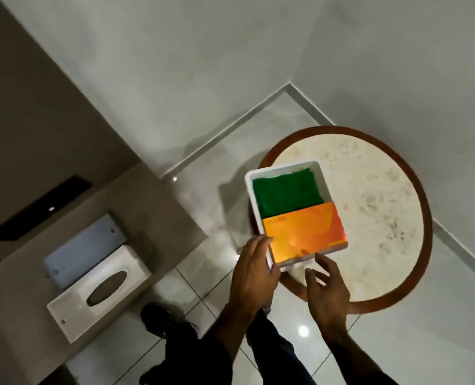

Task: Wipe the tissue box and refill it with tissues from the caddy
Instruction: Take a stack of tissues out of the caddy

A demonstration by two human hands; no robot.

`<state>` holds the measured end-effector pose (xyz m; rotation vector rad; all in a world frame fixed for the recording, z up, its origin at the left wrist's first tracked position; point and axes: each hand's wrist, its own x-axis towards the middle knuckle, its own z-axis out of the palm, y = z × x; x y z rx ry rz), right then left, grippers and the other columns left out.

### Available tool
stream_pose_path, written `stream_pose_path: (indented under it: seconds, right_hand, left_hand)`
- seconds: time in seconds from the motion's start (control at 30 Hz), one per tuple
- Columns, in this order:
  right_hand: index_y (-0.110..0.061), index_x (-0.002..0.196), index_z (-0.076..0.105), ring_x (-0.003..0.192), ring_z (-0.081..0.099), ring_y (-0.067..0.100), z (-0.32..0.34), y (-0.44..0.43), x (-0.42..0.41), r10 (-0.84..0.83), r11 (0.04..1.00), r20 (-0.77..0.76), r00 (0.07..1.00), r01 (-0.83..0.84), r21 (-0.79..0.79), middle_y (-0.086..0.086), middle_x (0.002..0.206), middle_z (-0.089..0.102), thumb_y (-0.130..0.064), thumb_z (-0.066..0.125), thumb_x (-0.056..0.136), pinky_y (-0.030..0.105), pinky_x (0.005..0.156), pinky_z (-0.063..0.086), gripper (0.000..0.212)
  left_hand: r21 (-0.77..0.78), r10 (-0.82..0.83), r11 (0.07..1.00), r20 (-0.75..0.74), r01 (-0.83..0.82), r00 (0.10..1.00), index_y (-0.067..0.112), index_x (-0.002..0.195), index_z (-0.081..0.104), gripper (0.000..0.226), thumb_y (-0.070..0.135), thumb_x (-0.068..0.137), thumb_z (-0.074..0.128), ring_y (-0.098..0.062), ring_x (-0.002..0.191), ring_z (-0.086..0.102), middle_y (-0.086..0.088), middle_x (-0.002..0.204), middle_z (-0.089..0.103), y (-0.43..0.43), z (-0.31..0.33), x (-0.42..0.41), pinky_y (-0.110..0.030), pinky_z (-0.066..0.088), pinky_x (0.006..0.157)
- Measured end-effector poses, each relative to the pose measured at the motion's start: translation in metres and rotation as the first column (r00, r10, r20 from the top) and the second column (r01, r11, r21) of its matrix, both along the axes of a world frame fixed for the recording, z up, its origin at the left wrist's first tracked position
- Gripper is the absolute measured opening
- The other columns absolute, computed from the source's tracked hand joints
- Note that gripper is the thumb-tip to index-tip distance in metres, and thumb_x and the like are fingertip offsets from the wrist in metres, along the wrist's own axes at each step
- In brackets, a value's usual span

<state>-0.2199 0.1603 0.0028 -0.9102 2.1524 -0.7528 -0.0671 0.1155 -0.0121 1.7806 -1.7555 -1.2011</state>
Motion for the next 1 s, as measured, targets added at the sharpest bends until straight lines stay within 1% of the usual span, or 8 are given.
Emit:
stream_pose_path:
  seconds: [0.07,0.17,0.27,0.4,0.5,0.6,0.73,1.0]
  right_hand:
    - [-0.025,0.124,0.060,0.096,0.066,0.015,-0.007,-0.012,-0.025,-0.016,1.000,-0.004,1.000,0.016,0.001,-0.006,0.121,0.064,-0.028,0.067,0.085,0.006,0.073,0.048,0.040]
    - [-0.019,0.134,0.056,0.108,0.065,0.027,-0.022,-0.033,-0.065,0.006,0.996,0.009,1.000,-0.007,0.093,0.005,0.135,0.060,-0.024,0.068,0.088,0.039,0.092,0.054,0.048]
    - [-0.012,0.139,0.052,0.112,0.063,0.030,-0.038,-0.054,-0.091,0.034,0.980,0.060,0.998,-0.045,0.194,0.011,0.135,0.057,-0.026,0.069,0.091,0.042,0.099,0.050,0.053]
    - [-0.012,0.136,0.053,0.111,0.061,0.027,-0.050,-0.074,-0.108,-0.082,0.968,0.137,0.987,0.046,0.248,0.008,0.122,0.062,-0.030,0.067,0.090,0.037,0.096,0.048,0.051]
    - [-0.017,0.132,0.050,0.100,0.062,0.024,-0.053,-0.081,-0.115,-0.250,0.948,0.213,0.944,0.195,0.251,0.003,0.111,0.064,-0.025,0.064,0.091,0.036,0.088,0.050,0.044]
    - [-0.018,0.133,0.049,0.102,0.064,0.026,-0.054,-0.085,-0.124,-0.288,0.935,0.270,0.919,0.209,0.286,0.004,0.113,0.064,-0.027,0.062,0.092,0.045,0.096,0.054,0.044]
    - [-0.019,0.132,0.054,0.106,0.065,0.027,-0.046,-0.086,-0.135,-0.231,0.947,0.318,0.920,0.136,0.292,0.007,0.123,0.065,-0.036,0.064,0.092,0.048,0.098,0.053,0.045]
    - [-0.027,0.123,0.063,0.098,0.068,0.023,0.013,-0.085,-0.154,0.033,0.984,0.186,0.982,-0.064,0.166,-0.001,0.106,0.070,-0.044,0.059,0.094,0.046,0.093,0.054,0.034]
  left_hand:
    - [0.025,-0.080,0.997,0.120,0.078,0.989,0.021,0.152,0.030,0.077,0.033,0.086,0.067,-0.019,0.149,0.024,0.002,0.161,0.029,-0.019,-0.009,-0.031,-0.033,0.023,0.122]
    - [0.097,-0.213,0.977,0.360,0.190,0.908,0.015,0.156,0.015,0.102,0.043,0.078,0.075,-0.027,0.151,0.017,-0.007,0.164,0.020,-0.049,-0.026,-0.065,-0.046,0.017,0.123]
    - [0.211,-0.333,0.942,0.514,0.259,0.790,0.012,0.157,0.004,0.118,0.051,0.071,0.075,-0.032,0.152,0.012,-0.012,0.165,0.014,-0.069,-0.038,-0.080,-0.052,0.012,0.123]
    - [0.302,-0.431,0.902,0.572,0.310,0.698,0.012,0.157,-0.004,0.137,0.063,0.061,0.080,-0.035,0.151,0.013,-0.013,0.165,0.009,-0.081,-0.039,-0.095,-0.056,0.012,0.121]
    - [0.347,-0.494,0.870,0.604,0.352,0.625,0.012,0.156,-0.007,0.142,0.058,0.059,0.086,-0.041,0.149,0.016,-0.016,0.163,0.013,-0.081,-0.033,-0.112,-0.062,0.020,0.117]
    - [0.357,-0.501,0.865,0.647,0.352,0.575,0.011,0.156,-0.004,0.140,0.051,0.059,0.089,-0.042,0.145,0.024,-0.017,0.158,0.021,-0.086,-0.026,-0.125,-0.064,0.030,0.111]
    - [0.359,-0.507,0.862,0.636,0.359,0.582,0.013,0.156,0.000,0.137,0.053,0.059,0.088,-0.039,0.143,0.027,-0.016,0.157,0.022,-0.089,-0.020,-0.125,-0.062,0.032,0.111]
    - [0.235,-0.424,0.905,0.541,0.354,0.727,0.022,0.152,-0.001,0.138,0.059,0.053,0.087,-0.035,0.144,0.026,-0.009,0.156,0.023,-0.085,0.004,-0.106,-0.061,0.030,0.113]
